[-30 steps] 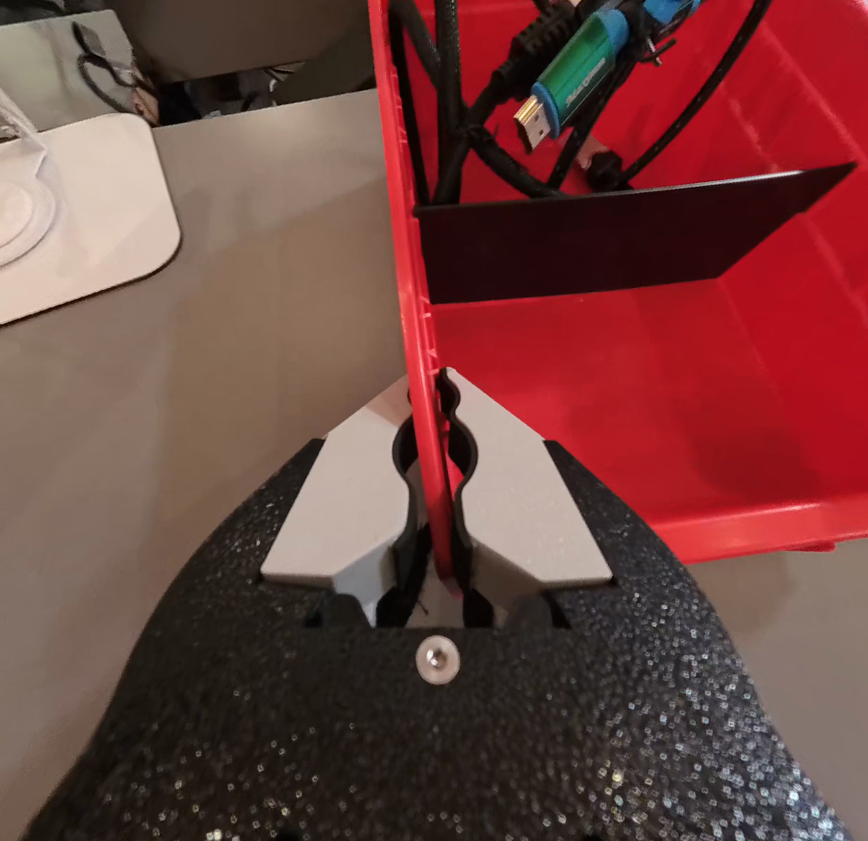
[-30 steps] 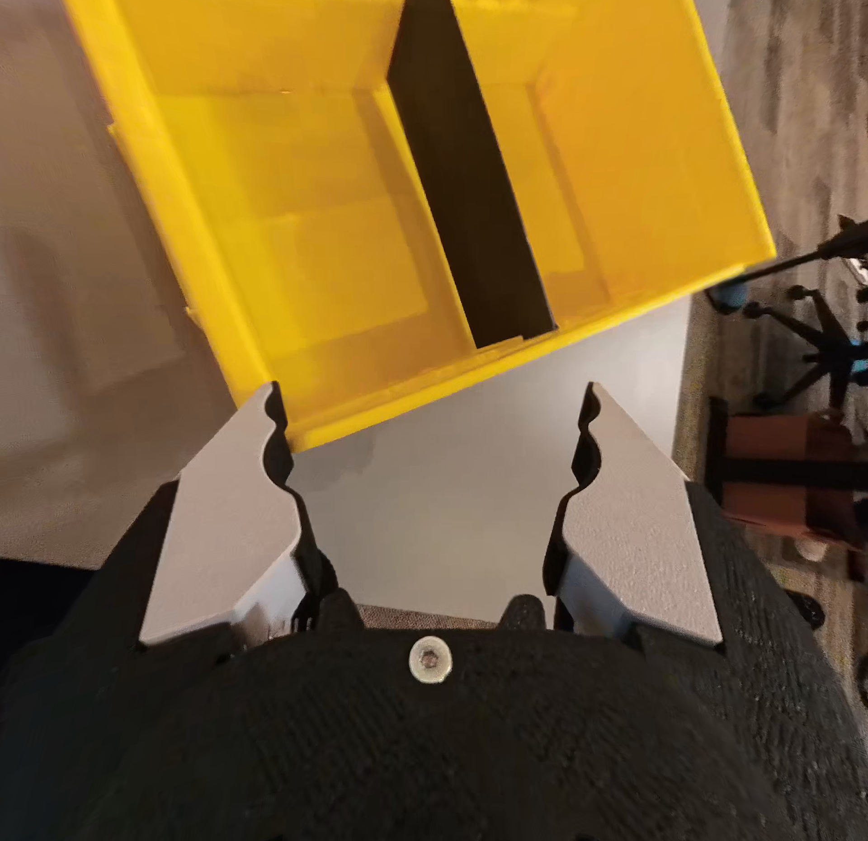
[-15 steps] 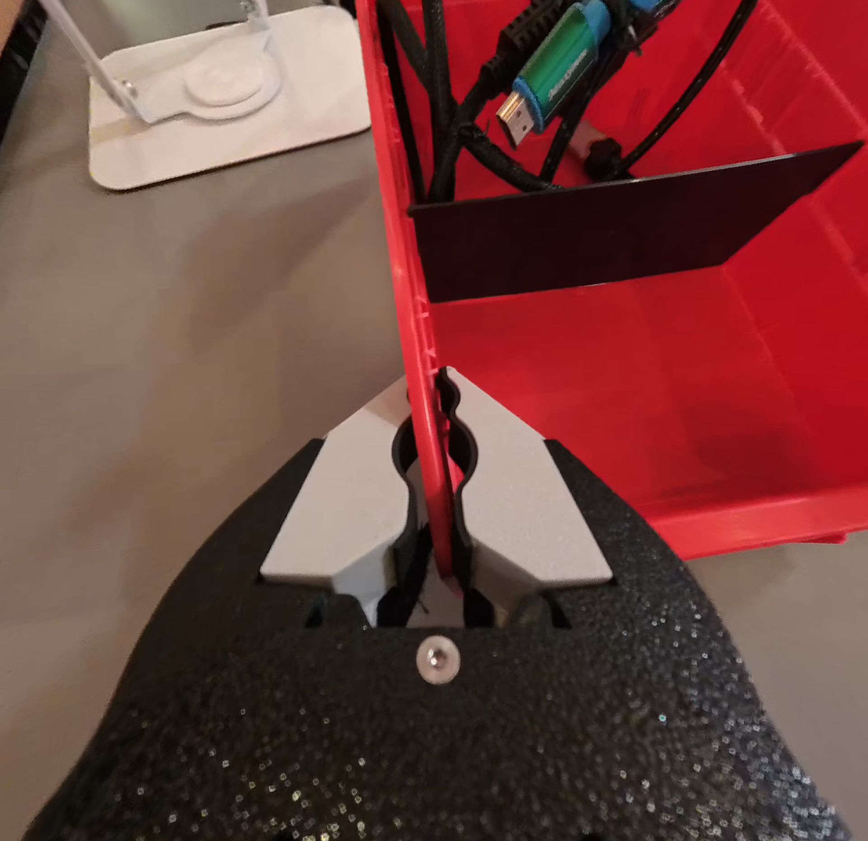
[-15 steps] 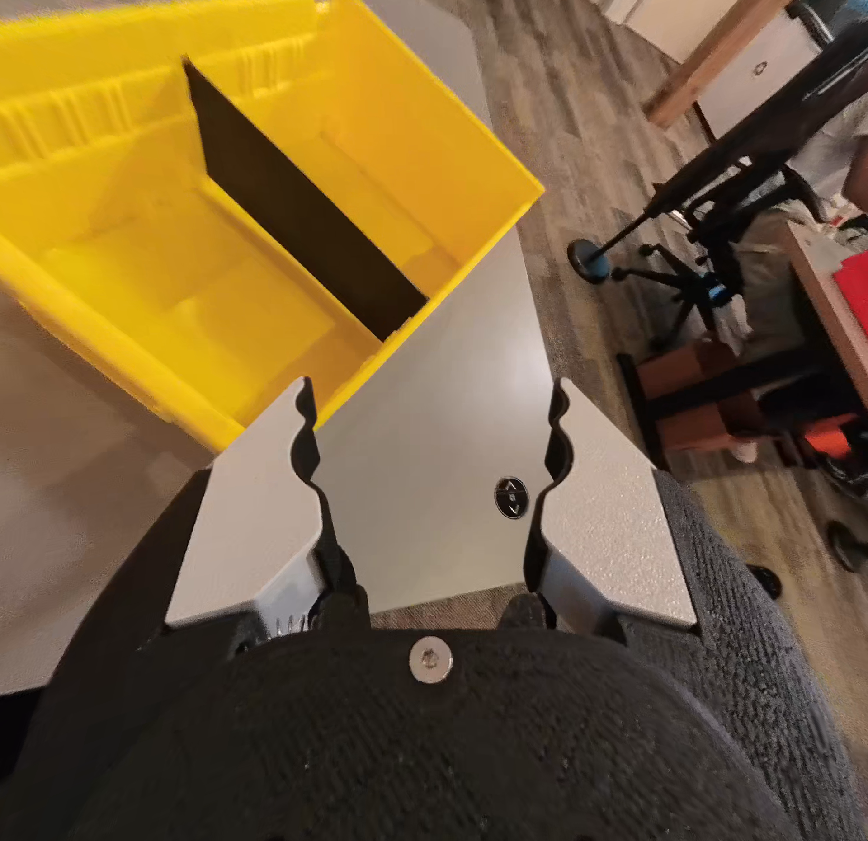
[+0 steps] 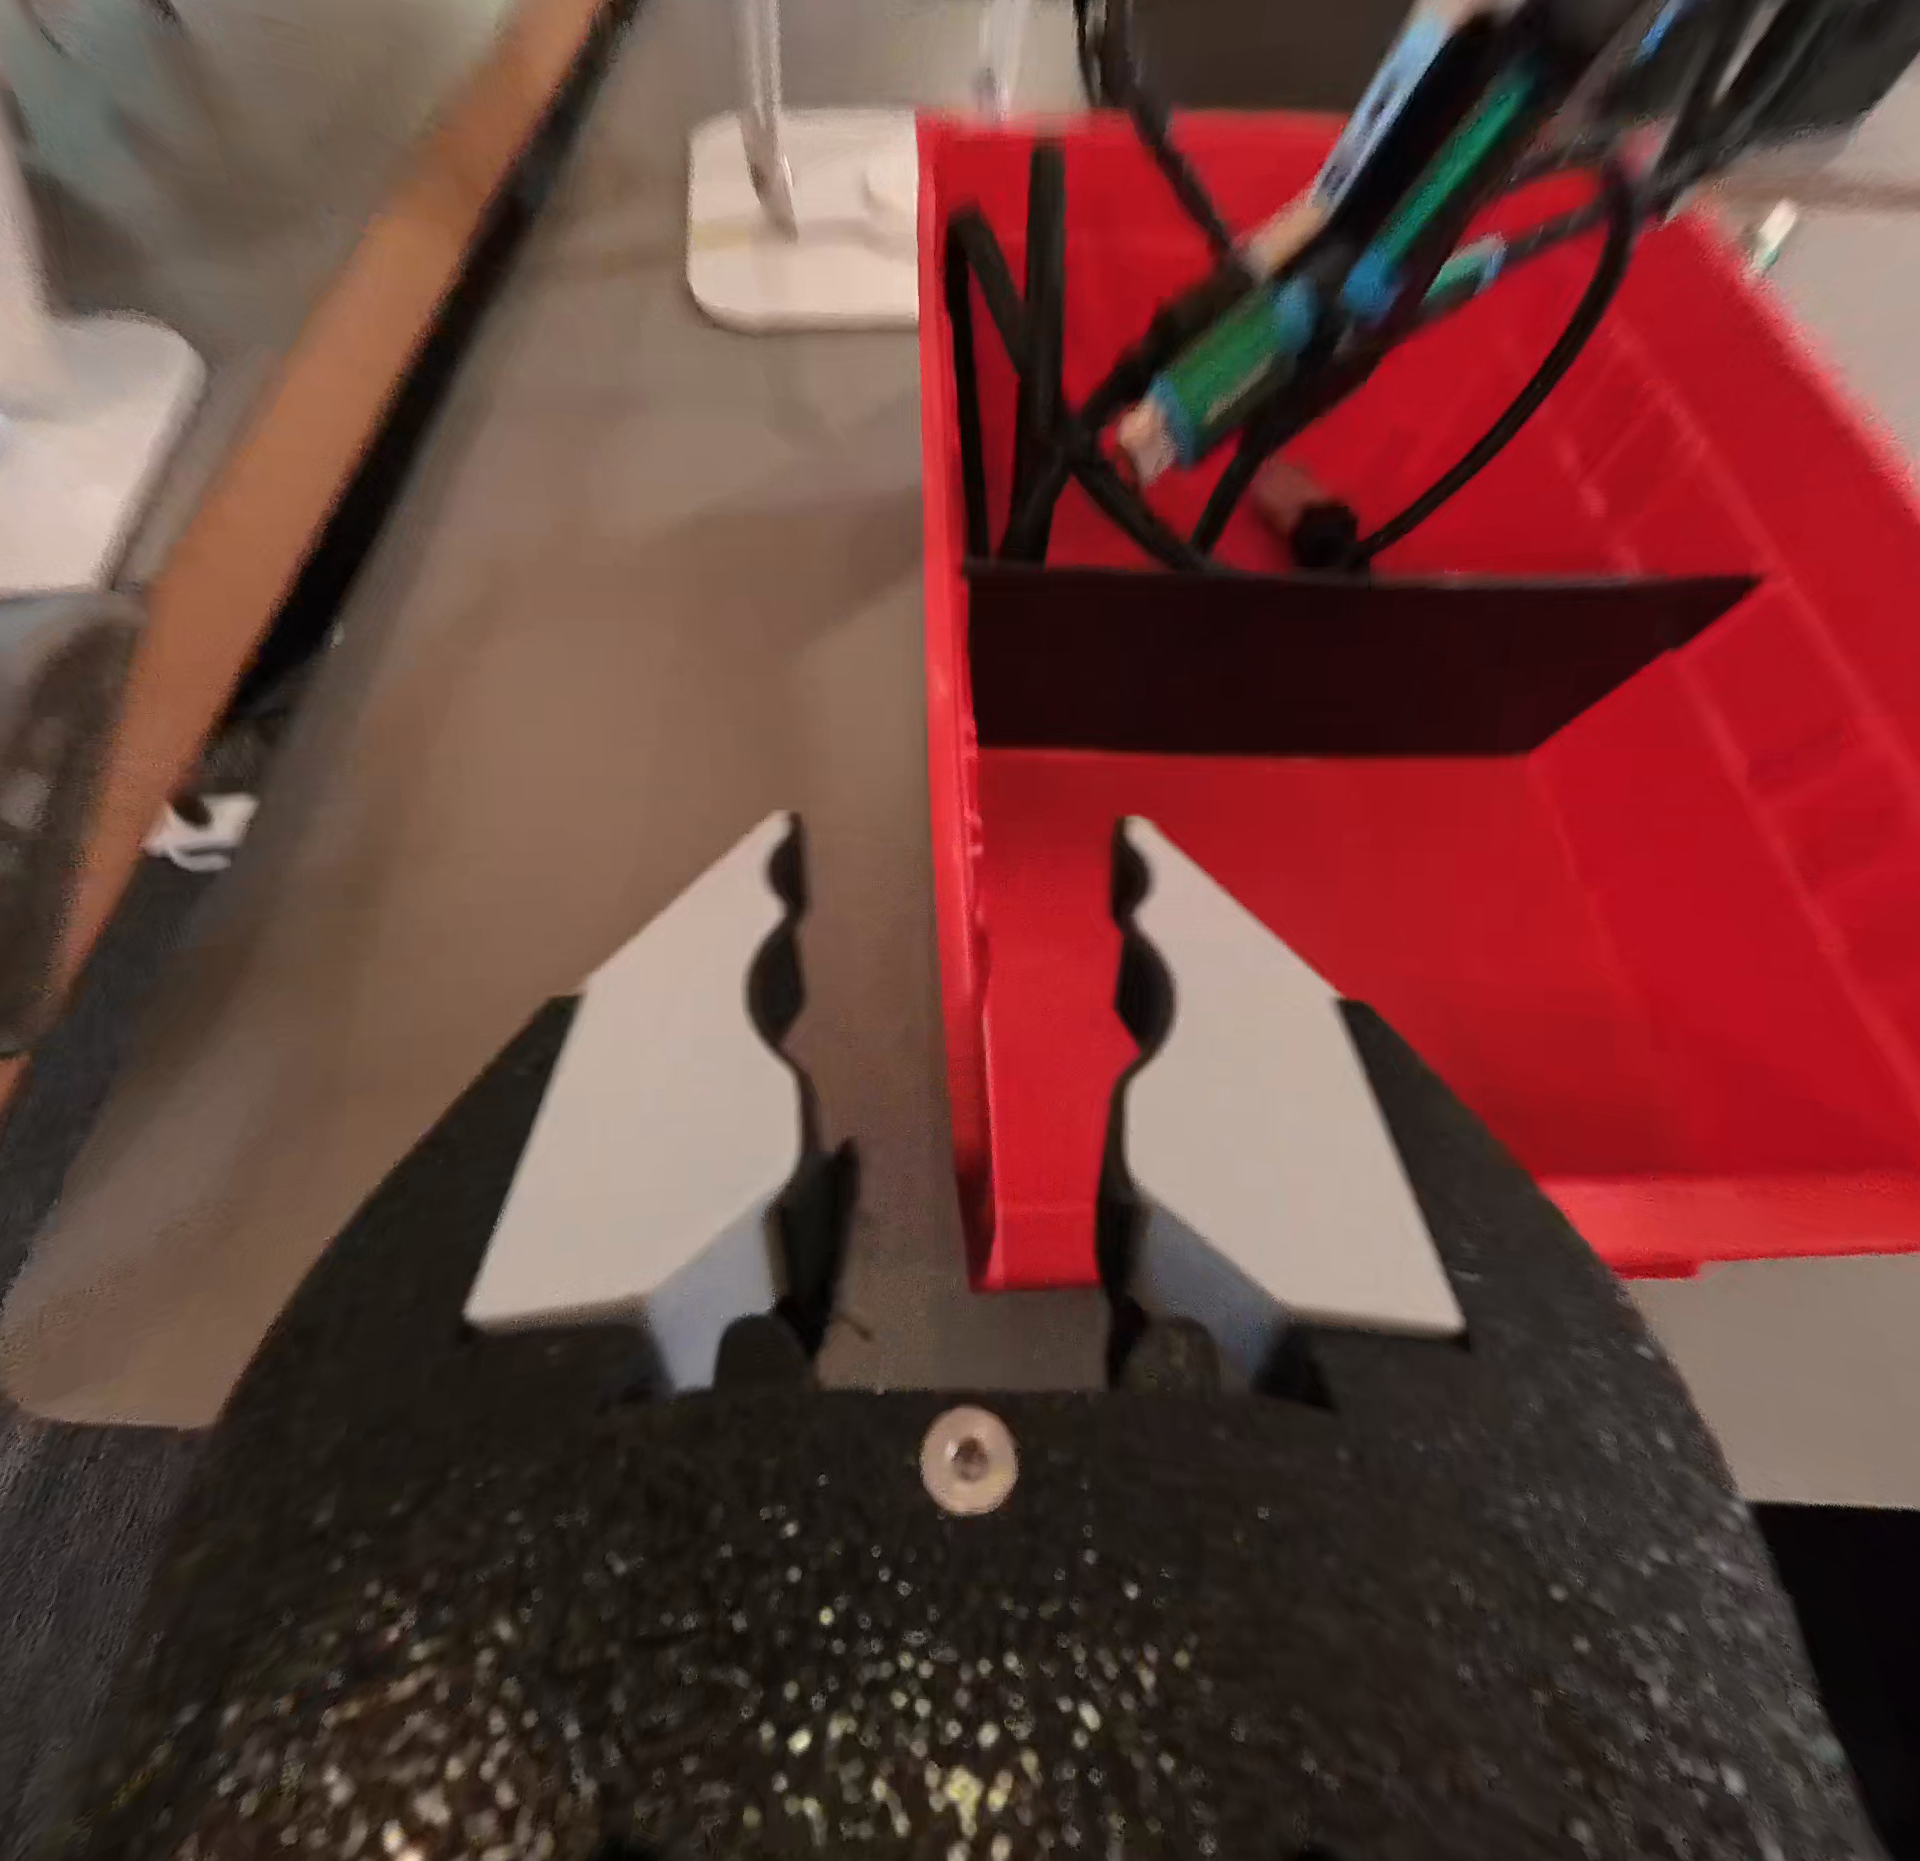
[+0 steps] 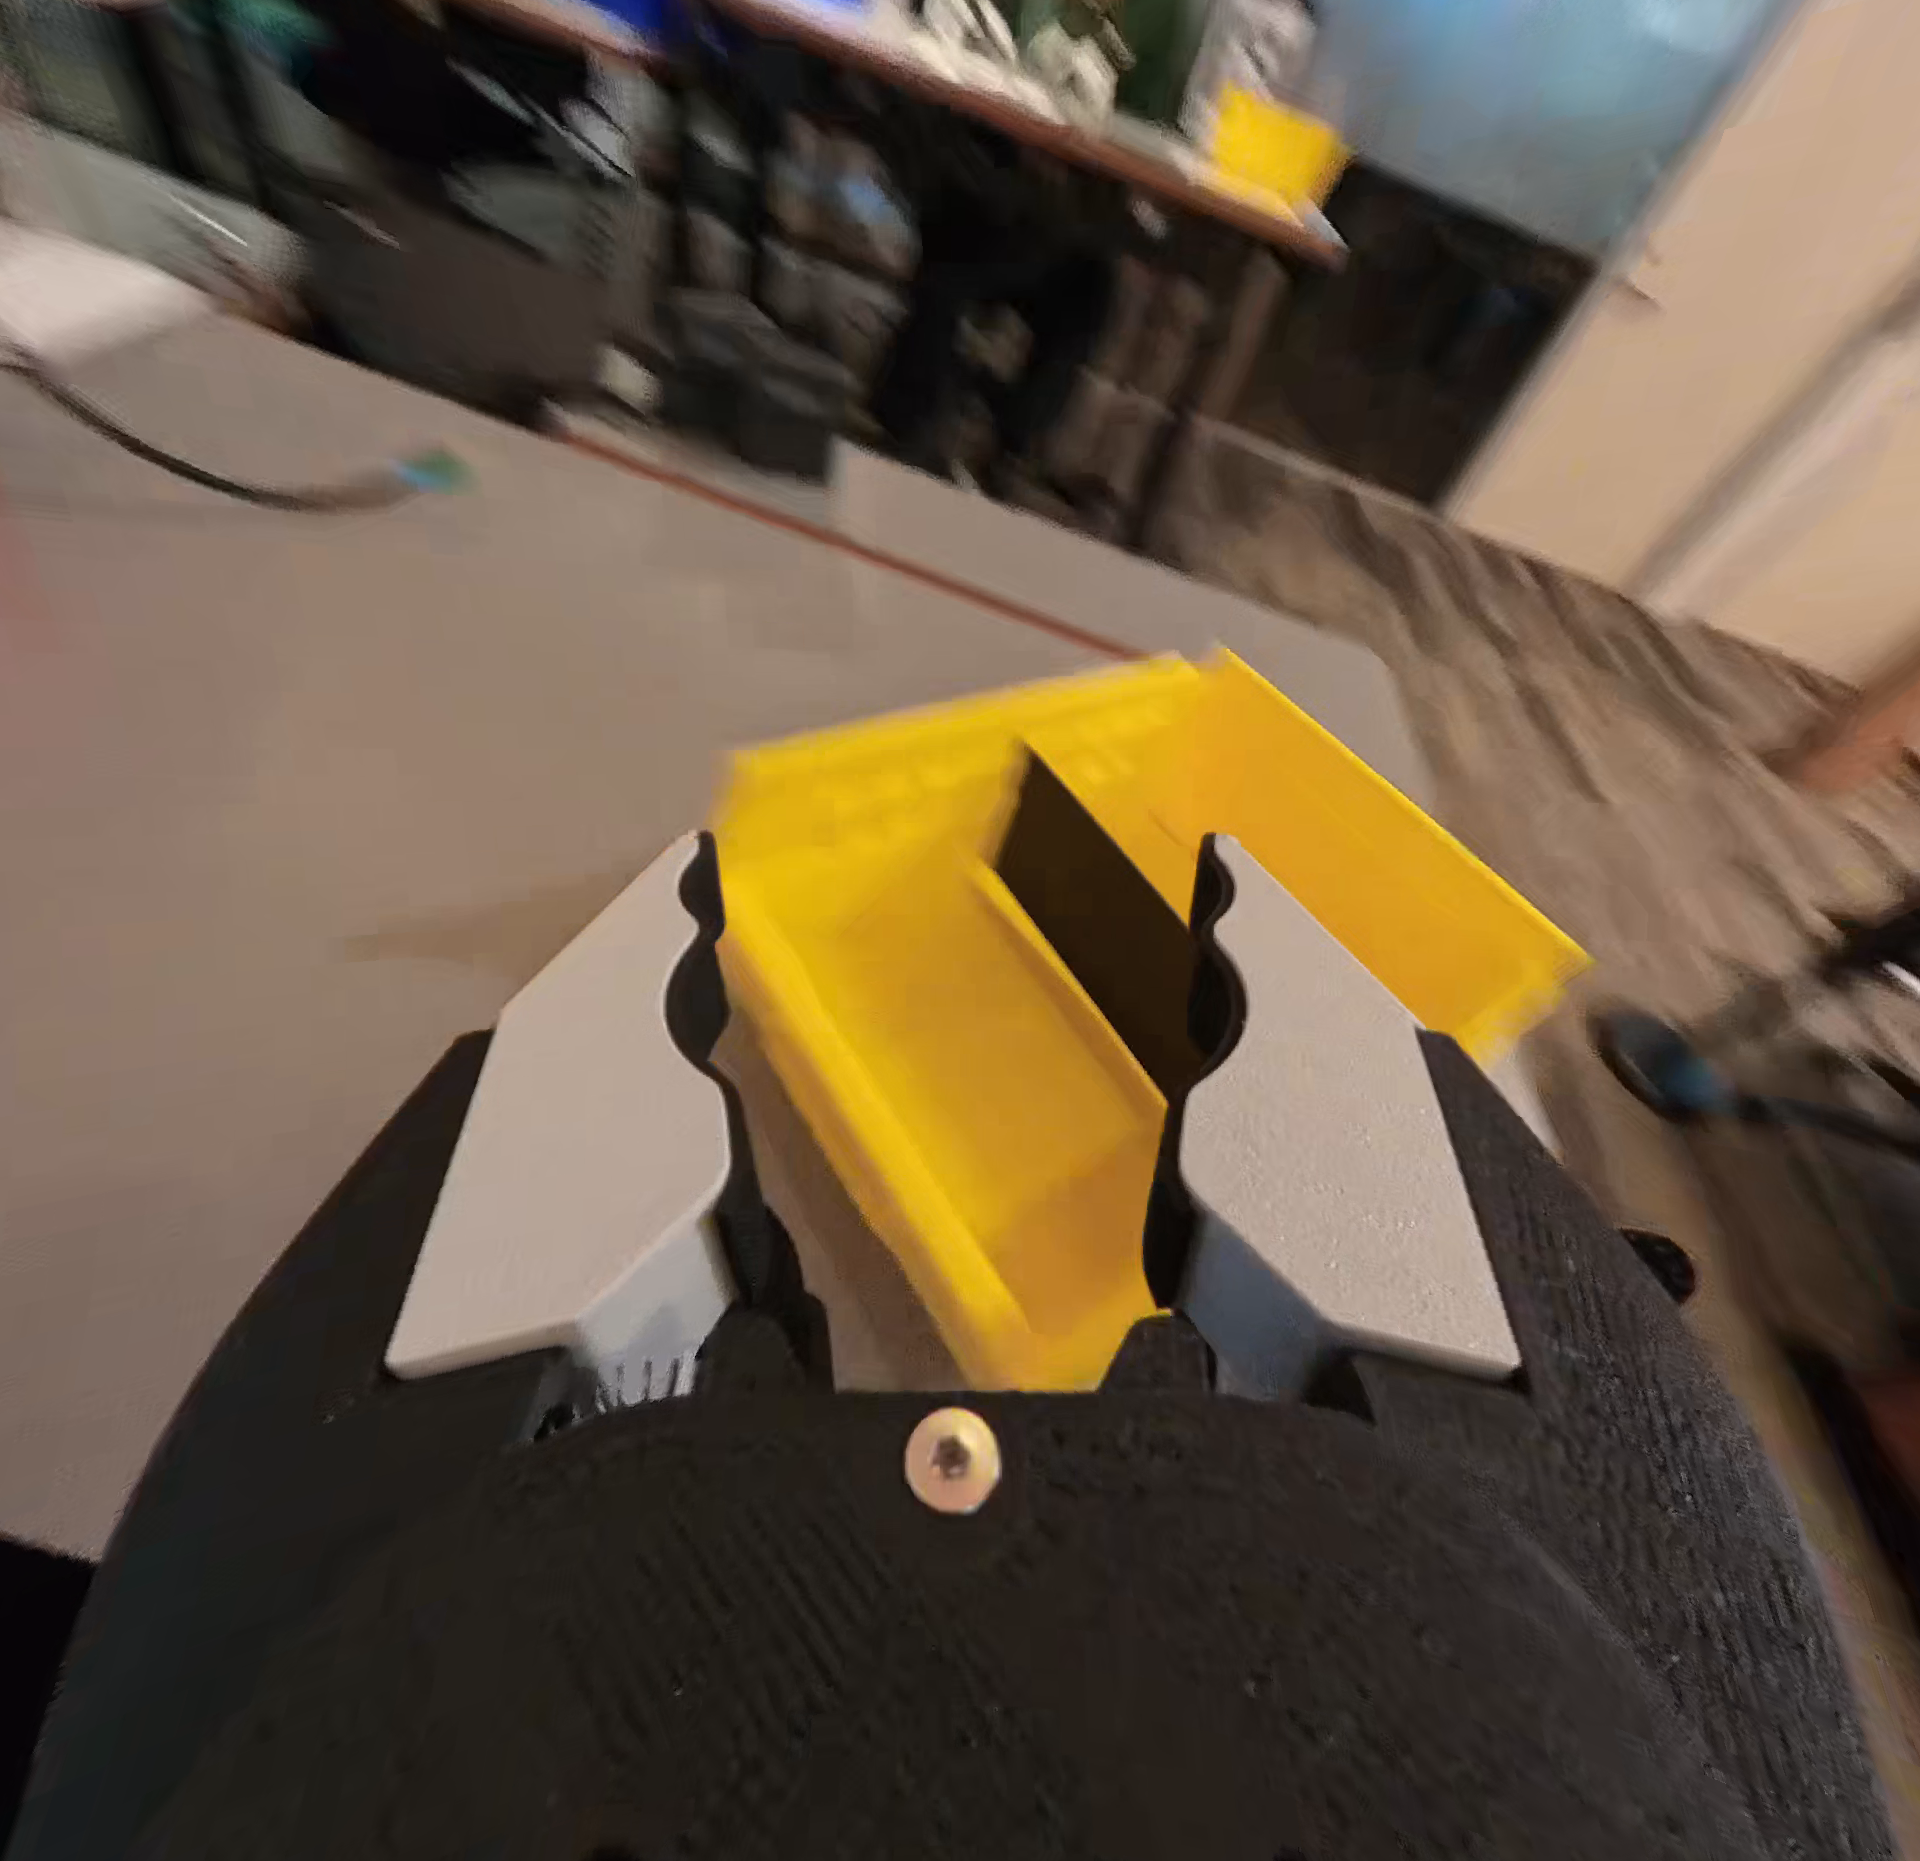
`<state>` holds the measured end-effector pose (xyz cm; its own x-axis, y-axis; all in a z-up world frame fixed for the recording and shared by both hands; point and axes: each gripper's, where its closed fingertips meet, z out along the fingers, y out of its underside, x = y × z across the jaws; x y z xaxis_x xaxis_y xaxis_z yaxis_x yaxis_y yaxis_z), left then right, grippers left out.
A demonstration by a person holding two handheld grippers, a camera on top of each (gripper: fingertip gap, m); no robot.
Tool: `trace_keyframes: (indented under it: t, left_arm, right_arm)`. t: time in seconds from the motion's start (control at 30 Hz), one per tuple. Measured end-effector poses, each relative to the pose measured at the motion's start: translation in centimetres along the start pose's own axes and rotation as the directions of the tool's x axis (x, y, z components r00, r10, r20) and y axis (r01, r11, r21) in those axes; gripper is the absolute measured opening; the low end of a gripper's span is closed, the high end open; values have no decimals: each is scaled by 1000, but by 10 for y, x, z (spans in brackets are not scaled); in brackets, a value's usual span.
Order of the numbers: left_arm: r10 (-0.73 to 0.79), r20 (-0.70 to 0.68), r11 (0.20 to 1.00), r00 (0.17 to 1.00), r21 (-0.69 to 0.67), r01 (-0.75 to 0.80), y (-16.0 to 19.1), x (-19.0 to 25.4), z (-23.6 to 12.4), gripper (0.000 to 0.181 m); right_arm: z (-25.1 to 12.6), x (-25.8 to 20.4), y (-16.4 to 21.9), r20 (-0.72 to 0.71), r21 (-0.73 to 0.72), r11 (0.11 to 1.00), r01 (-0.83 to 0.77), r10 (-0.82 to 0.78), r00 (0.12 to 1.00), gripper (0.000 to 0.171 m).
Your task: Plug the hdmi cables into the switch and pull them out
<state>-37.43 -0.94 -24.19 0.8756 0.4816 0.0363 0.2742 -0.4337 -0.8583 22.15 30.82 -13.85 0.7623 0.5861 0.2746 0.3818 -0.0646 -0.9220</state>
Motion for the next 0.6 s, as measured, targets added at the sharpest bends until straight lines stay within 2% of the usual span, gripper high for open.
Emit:
trace_keyframes:
  t: [0.03, 0.07, 0.13, 0.2, 0.27, 0.4, 0.5, 0.53, 0.6]
  left_arm:
    - [7, 1, 996, 1000, 84, -7, -16, 2, -11, 73]
    - [33, -10, 984, 999, 177, -30, -35, 10, -21, 82]
    - [149, -83, 950, 985, 287, -119, -66, 43, -30, 84]
    - [306, -105, 925, 946, 268, -269, -81, 69, -20, 80]
    - [419, -86, 895, 904, 205, -396, -94, 74, -3, 82]
    - [422, -293, 904, 858, 209, -373, -124, 103, 23, 72]
    - [463, -316, 885, 828, 120, -449, -123, 103, 50, 62]
    - [474, -339, 878, 813, 105, -468, -121, 106, 55, 55]
    - [503, -375, 857, 779, 100, -505, -120, 111, 60, 13]
  right_arm:
    - [2, -25, -17, 87, 76, 997, -8, 1, 996, 90]
    - [3, -50, -33, 173, 146, 989, -29, 4, 985, 90]
    - [6, -99, -56, 332, 258, 962, -89, -1, 943, 90]
    - [17, -142, -60, 437, 295, 948, -120, -22, 899, 90]
    - [35, -177, -43, 495, 252, 962, -101, -38, 868, 90]
    - [64, -214, -5, 487, 239, 971, 7, -126, 864, 90]
    - [76, -214, 7, 413, 287, 958, 28, -150, 899, 86]
    - [81, -211, 12, 382, 278, 961, 9, -119, 917, 85]
    - [88, -208, 23, 358, 255, 967, -20, -75, 931, 84]
